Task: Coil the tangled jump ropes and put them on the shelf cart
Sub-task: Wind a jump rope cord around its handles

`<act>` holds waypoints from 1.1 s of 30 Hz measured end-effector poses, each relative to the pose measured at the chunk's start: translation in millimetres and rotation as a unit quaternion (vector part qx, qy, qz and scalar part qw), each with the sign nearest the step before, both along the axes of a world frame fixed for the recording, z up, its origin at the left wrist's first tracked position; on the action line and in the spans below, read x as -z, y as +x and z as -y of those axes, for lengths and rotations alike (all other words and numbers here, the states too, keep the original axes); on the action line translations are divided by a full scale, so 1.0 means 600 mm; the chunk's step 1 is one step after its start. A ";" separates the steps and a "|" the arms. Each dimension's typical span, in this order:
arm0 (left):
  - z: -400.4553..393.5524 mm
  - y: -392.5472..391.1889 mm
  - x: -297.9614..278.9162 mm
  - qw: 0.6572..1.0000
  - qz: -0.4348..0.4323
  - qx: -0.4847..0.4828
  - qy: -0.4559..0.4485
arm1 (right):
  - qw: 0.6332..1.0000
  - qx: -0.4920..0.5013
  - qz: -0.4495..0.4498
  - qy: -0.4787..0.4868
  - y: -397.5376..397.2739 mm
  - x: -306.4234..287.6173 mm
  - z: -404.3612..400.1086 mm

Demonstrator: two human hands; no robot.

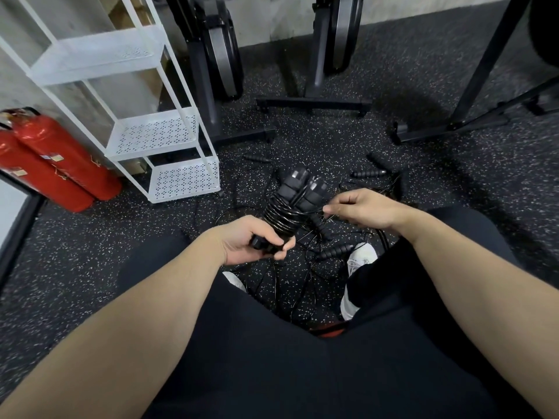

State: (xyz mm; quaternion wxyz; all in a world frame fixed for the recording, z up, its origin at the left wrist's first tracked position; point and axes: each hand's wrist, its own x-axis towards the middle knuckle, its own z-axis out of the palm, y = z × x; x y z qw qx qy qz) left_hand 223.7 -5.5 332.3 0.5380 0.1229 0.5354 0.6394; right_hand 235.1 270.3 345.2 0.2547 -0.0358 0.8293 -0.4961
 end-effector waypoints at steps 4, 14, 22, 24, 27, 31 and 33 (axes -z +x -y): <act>0.001 0.000 0.001 0.994 -0.014 0.038 -0.099 | 0.998 0.015 -0.007 0.059 -0.006 -0.002 -0.001; -0.020 0.001 0.007 0.904 -0.261 0.148 -0.306 | 0.979 0.002 0.019 0.204 -0.011 0.010 -0.005; -0.041 0.008 0.013 0.784 -0.392 0.239 -0.419 | 0.987 0.029 0.046 0.151 0.004 0.007 0.030; -0.045 0.013 0.014 0.742 -0.432 0.250 -0.447 | 0.988 0.026 0.040 0.149 0.006 0.008 0.044; -0.050 0.021 0.015 0.716 -0.465 0.226 -0.469 | 0.988 -0.006 0.013 0.155 0.004 0.012 0.061; -0.053 0.017 0.020 0.713 -0.476 0.187 -0.479 | 0.984 -0.037 -0.045 0.166 0.006 0.013 0.078; -0.051 0.013 0.024 0.726 -0.473 0.178 -0.466 | 0.980 -0.054 -0.065 0.179 0.009 0.014 0.080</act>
